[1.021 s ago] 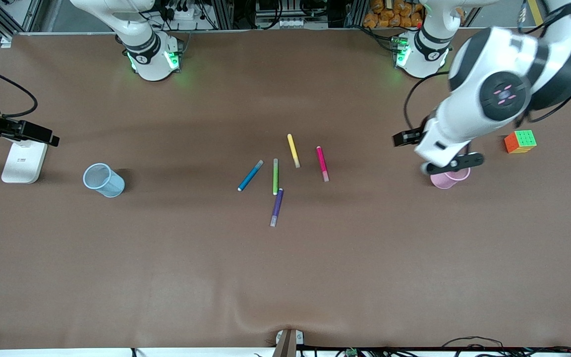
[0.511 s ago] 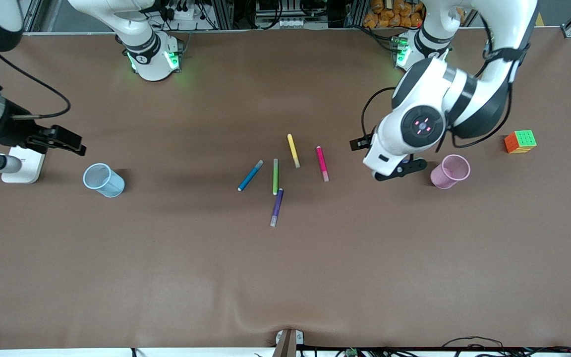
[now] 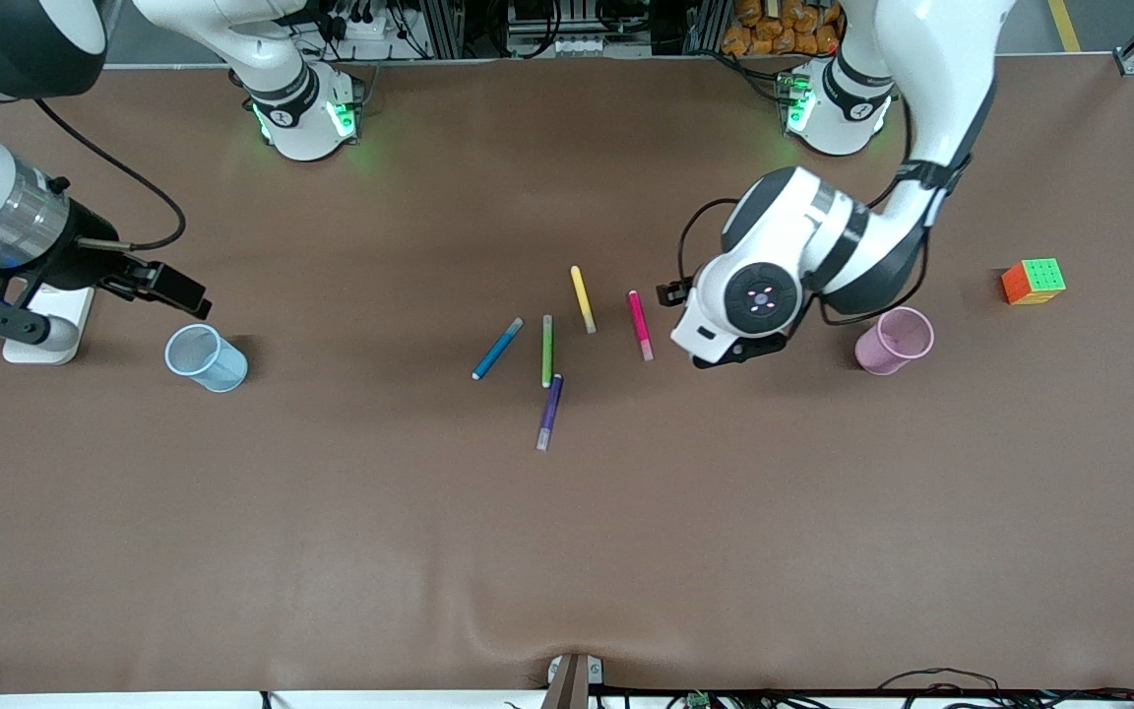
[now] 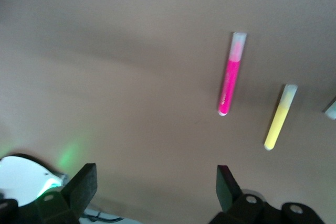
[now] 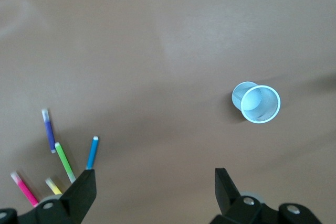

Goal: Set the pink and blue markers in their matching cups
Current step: 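Lower the left gripper onto the pink marker while the right gripper advances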

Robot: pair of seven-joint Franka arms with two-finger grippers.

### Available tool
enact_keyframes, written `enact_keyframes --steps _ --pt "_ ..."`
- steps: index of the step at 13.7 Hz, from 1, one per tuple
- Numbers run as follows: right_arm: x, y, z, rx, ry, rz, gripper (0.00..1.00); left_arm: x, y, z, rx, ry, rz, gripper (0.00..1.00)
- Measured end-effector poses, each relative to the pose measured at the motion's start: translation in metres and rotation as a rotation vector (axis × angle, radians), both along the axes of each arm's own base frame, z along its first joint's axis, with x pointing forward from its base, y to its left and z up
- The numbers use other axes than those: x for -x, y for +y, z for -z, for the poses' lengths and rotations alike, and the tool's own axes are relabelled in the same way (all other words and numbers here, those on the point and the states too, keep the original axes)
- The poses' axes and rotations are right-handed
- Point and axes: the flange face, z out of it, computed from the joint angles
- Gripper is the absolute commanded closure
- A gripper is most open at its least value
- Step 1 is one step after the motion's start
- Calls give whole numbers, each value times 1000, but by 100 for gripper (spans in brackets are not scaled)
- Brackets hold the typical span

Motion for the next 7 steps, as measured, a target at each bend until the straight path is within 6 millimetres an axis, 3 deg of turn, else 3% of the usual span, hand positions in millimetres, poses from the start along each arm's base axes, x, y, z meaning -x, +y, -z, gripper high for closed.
enact_keyframes --steps 4,7 --pt "-1 0 4 3 11 46 0 13 -35 34 -10 -13 -35 0" --pt "-1 0 5 4 13 50 0 16 -44 57 -4 -8 -42 0"
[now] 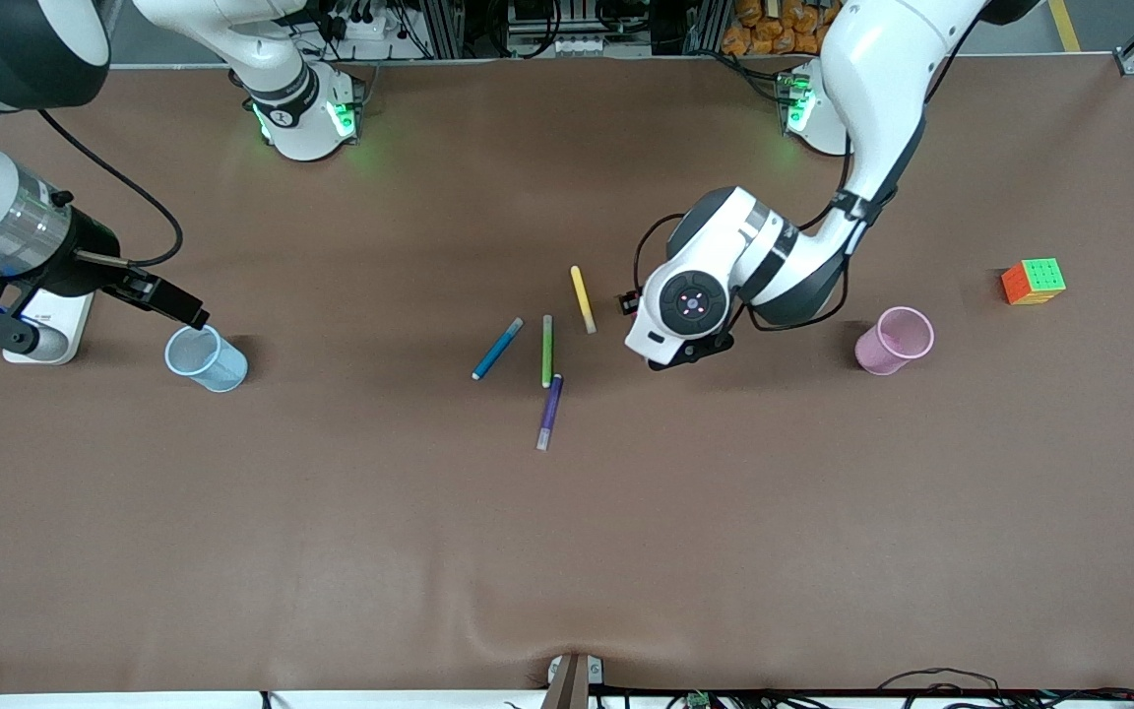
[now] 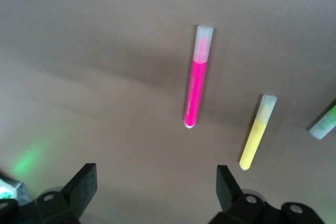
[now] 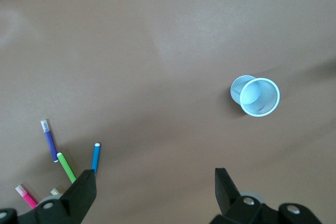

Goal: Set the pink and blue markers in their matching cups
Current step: 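Lower the left gripper onto the pink marker while the right gripper advances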

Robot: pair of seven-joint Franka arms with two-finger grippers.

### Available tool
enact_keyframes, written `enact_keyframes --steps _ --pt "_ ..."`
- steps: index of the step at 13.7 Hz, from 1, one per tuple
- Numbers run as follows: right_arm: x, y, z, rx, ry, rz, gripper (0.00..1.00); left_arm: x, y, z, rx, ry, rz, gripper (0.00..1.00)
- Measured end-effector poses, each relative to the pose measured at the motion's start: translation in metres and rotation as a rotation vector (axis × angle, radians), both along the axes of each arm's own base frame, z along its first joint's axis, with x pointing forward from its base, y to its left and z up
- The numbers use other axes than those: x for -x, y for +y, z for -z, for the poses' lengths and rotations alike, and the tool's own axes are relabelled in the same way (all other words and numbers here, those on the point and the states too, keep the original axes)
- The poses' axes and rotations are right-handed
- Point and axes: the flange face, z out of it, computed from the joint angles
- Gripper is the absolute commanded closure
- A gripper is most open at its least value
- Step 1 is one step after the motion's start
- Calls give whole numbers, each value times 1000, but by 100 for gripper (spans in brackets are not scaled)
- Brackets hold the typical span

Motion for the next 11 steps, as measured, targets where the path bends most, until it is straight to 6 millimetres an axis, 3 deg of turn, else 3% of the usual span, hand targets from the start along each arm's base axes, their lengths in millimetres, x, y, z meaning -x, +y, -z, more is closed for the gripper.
enact_keyframes --steps 6,11 --pt "0 -1 1 1 5 3 0 -5 -4 52 25 -9 -25 0" --pt "1 -2 8 4 24 3 0 -5 -1 72 6 -5 -13 0"
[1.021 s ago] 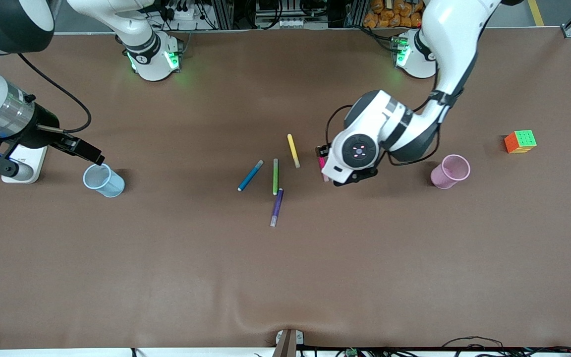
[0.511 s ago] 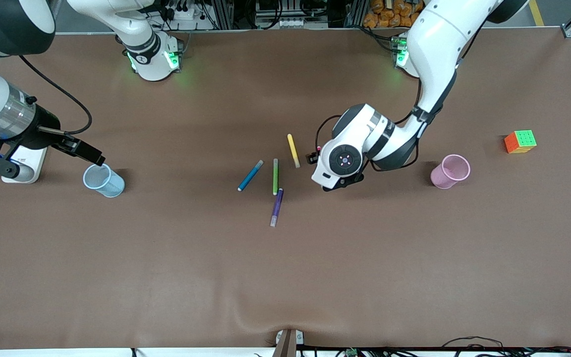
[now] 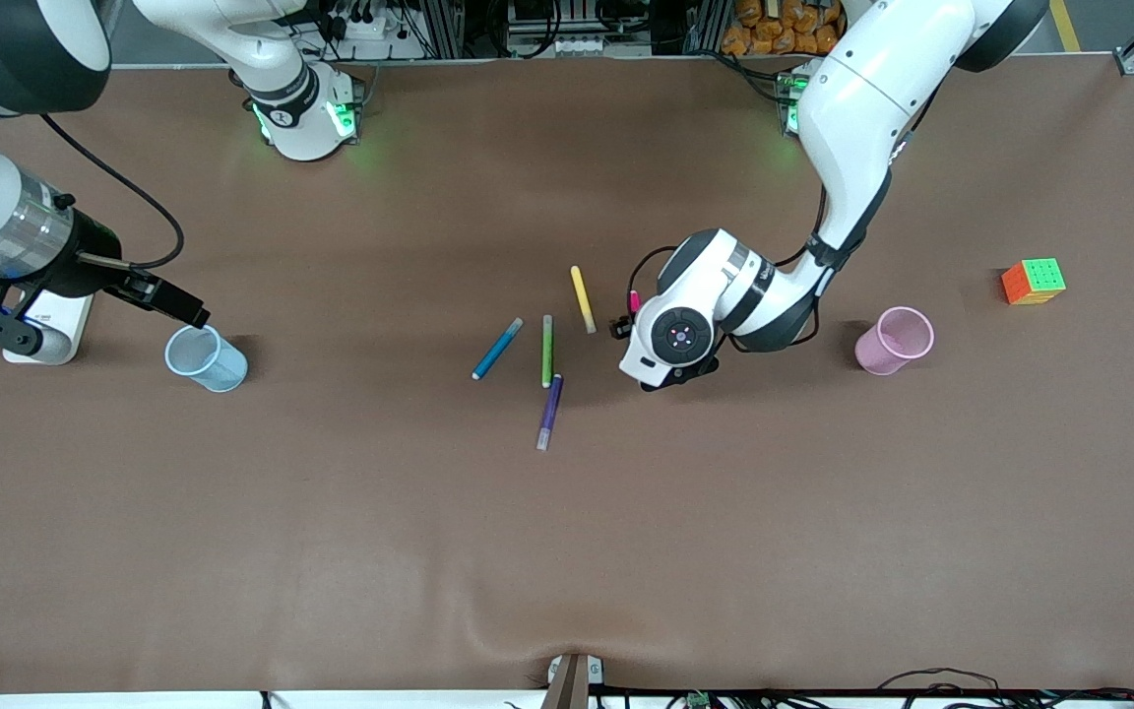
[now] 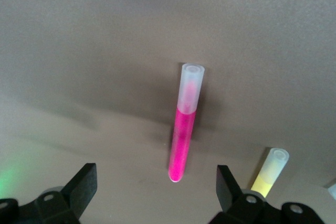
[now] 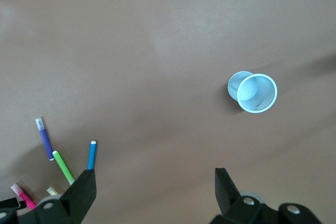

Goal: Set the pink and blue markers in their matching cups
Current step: 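Lower the left gripper onto the pink marker while the right gripper advances, then close the left gripper on the pink marker while the right gripper reaches markers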

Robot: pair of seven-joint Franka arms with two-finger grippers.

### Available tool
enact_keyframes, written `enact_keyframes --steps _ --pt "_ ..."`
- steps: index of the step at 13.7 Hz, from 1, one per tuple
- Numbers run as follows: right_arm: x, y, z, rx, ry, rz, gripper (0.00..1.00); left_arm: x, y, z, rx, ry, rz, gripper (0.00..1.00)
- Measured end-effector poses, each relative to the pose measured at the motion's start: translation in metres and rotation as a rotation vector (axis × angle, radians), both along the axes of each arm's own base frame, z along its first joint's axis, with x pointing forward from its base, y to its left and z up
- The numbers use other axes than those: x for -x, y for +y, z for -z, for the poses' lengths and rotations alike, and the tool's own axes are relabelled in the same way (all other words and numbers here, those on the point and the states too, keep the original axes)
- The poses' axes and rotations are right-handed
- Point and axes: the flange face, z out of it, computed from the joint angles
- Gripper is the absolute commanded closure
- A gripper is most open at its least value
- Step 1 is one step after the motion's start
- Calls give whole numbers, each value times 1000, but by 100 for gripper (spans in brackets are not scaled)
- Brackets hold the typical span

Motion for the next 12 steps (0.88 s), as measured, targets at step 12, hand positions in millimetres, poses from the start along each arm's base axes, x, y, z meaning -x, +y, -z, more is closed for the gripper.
enact_keyframes --steps 12 --pt "9 34 23 12 52 -1 0 -6 3 28 -4 -20 -47 0"
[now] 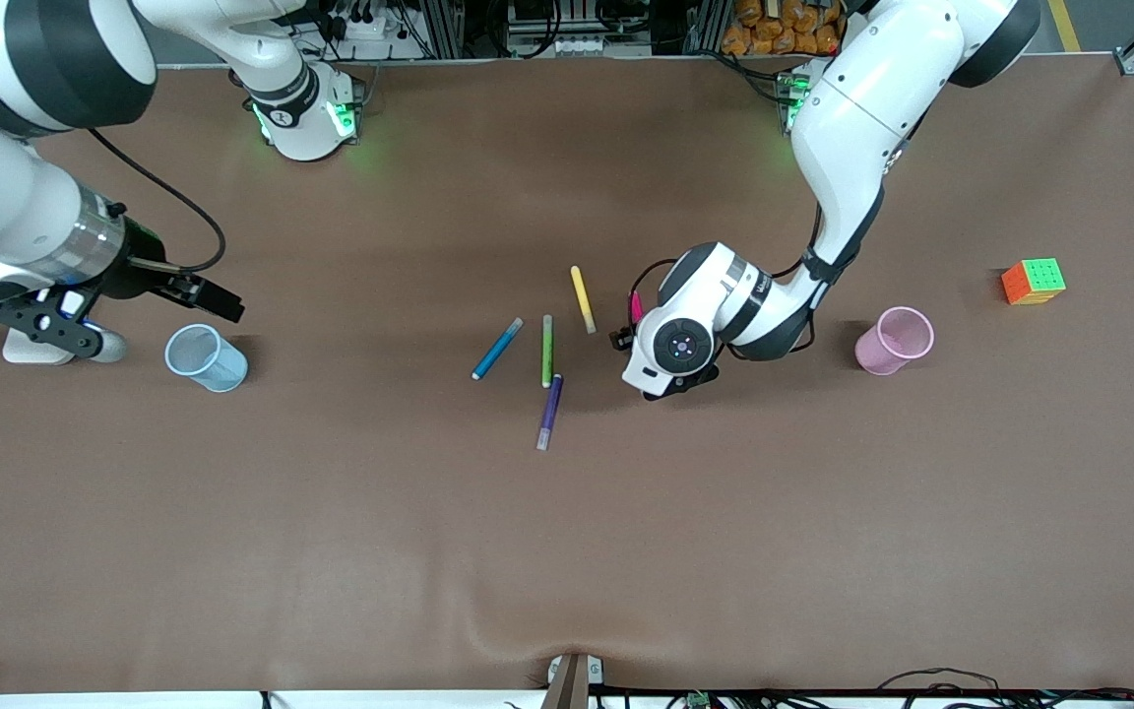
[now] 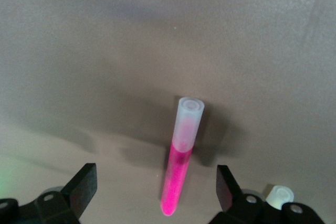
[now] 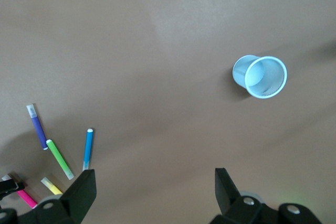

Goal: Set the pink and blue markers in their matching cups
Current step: 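Close the left gripper on the pink marker while the right gripper reaches markers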

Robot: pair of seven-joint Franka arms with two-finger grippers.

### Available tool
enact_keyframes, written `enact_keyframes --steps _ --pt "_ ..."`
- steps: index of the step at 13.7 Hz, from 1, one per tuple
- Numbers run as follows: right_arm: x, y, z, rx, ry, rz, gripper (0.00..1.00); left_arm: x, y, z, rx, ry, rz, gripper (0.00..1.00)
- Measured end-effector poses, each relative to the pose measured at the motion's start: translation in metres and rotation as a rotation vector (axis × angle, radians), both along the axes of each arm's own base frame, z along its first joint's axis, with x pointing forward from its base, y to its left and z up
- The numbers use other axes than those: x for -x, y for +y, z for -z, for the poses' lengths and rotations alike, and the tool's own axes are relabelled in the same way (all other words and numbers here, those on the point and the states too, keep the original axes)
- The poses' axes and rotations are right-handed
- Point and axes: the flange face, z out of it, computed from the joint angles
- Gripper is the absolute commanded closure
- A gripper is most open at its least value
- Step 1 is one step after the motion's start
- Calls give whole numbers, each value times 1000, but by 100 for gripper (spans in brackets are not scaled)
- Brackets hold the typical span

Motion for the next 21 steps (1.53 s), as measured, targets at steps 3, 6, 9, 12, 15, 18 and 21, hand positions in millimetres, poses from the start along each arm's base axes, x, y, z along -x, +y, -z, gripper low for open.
enact_keyframes --steps 3,6,9,12,15,18,21 --pt "4 18 2 5 5 10 0 0 -1 12 6 -5 -15 0" --pt "6 24 5 6 6 0 0 1 -3 14 7 -7 -21 0" --pt "7 31 10 6 5 -9 0 2 -4 16 7 -9 -24 0" --pt "7 38 21 3 -7 -19 0 2 -4 16 7 -9 -25 13" --pt "8 41 22 4 -5 -22 0 -1 -5 14 13 -20 -28 35" --pt "7 41 29 4 -7 -22 0 -5 -2 11 11 -21 -35 78" --pt "8 42 38 5 -1 -23 0 -9 5 6 1 -16 -39 100"
